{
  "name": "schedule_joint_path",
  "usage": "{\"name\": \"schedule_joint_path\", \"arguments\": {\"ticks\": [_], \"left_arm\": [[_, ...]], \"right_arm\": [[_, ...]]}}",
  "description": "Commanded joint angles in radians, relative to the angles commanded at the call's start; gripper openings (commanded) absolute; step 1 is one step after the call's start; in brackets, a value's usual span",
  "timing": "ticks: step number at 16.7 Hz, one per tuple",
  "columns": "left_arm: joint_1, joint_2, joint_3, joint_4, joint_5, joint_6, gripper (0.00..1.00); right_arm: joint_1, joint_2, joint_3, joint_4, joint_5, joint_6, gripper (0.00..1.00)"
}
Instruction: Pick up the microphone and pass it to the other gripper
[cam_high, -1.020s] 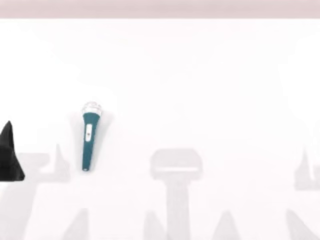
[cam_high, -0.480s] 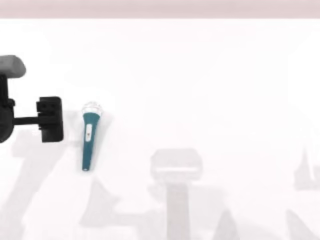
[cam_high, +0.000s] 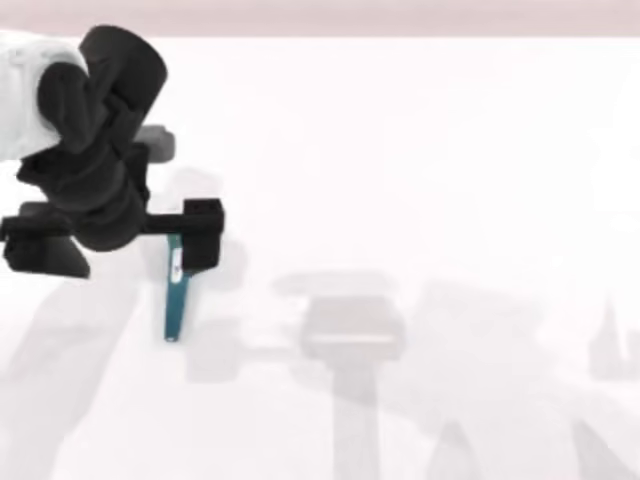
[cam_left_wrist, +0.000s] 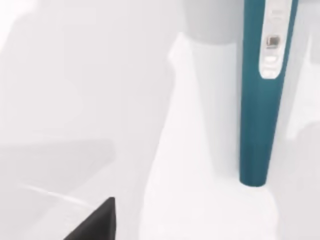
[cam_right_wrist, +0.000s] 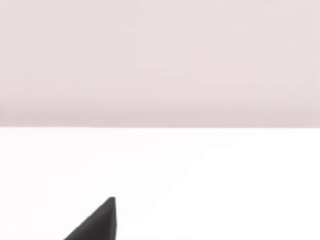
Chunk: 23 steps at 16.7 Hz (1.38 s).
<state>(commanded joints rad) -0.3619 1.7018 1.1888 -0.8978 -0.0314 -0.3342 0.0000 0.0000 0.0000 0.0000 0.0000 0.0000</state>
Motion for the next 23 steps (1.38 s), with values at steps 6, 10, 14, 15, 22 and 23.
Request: {"name": "schedule_joint_path", "arguments": {"ticks": [6,10,14,15,22,23], "left_arm": [[-0.02,0.085,0.063,-0.047,0.0,-0.018,1.0],[-0.016,0.092,0.052,-0.029,0.0,-0.016,1.0],[-0.014,0.173,-0.01,0.116,0.001,-0.01,1.0],[-0.013,0.2,-0.03,0.166,0.001,-0.009,1.0],[-0.009,0.293,-0.098,0.322,0.002,-0.004,1.0],[-0.009,0.293,-0.098,0.322,0.002,-0.004,1.0]], "right_arm": [[0.0,0.0,0.0,0.0,0.0,0.0,1.0],[0.0,0.0,0.0,0.0,0.0,0.0,1.0],[0.0,0.0,0.0,0.0,0.0,0.0,1.0],[0.0,0.0,0.0,0.0,0.0,0.0,1.0],[0.0,0.0,0.0,0.0,0.0,0.0,1.0],[0.0,0.0,0.0,0.0,0.0,0.0,1.0]]}}
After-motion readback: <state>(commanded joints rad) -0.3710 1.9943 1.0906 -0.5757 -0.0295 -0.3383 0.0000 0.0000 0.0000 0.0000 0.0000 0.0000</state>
